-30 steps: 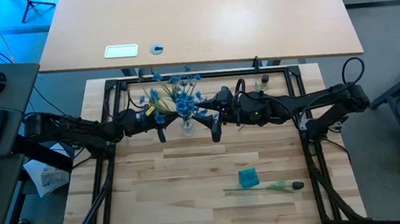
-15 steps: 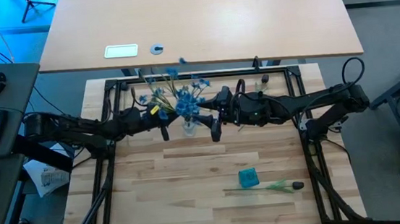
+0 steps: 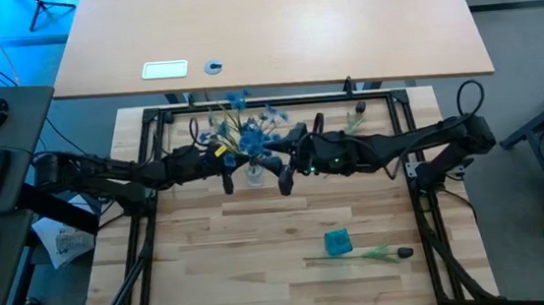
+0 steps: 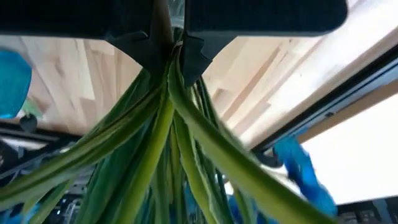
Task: Sort flowers into vase by color
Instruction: Put the light blue flowers into the transparent vase
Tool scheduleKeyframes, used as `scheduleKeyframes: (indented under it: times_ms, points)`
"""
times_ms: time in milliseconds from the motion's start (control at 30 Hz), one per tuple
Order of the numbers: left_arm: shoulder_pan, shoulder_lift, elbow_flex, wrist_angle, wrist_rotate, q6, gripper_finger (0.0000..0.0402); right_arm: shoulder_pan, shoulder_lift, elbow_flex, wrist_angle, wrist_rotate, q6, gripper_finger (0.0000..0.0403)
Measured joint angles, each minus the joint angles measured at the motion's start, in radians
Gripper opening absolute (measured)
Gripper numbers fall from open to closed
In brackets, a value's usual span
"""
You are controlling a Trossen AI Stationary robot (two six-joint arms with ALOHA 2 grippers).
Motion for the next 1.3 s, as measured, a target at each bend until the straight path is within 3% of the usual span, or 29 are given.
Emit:
scheduleKeyframes:
  times_ms: [467,733,1067,1300]
  points:
    - [0.0,0.122,0.003,0.012,-0.038,-0.028,0.0,0.001,0.023,0.0,0.068,-0.02,-0.018,0.0222]
    - [0.0,0.132,0.0,0.062,-0.046,-0.032,0.0008,0.001,0.023,0.0,0.079,-0.042,-0.025,0.0222]
    - [0.001,0.071,-0.005,0.022,-0.053,-0.061,0.0105,0.001,0.023,0.0,0.138,-0.061,-0.071,0.0222]
    - [0.001,-0.047,-0.005,-0.065,-0.097,-0.061,0.0164,0.001,0.023,0.0,0.142,-0.061,-0.099,0.0222]
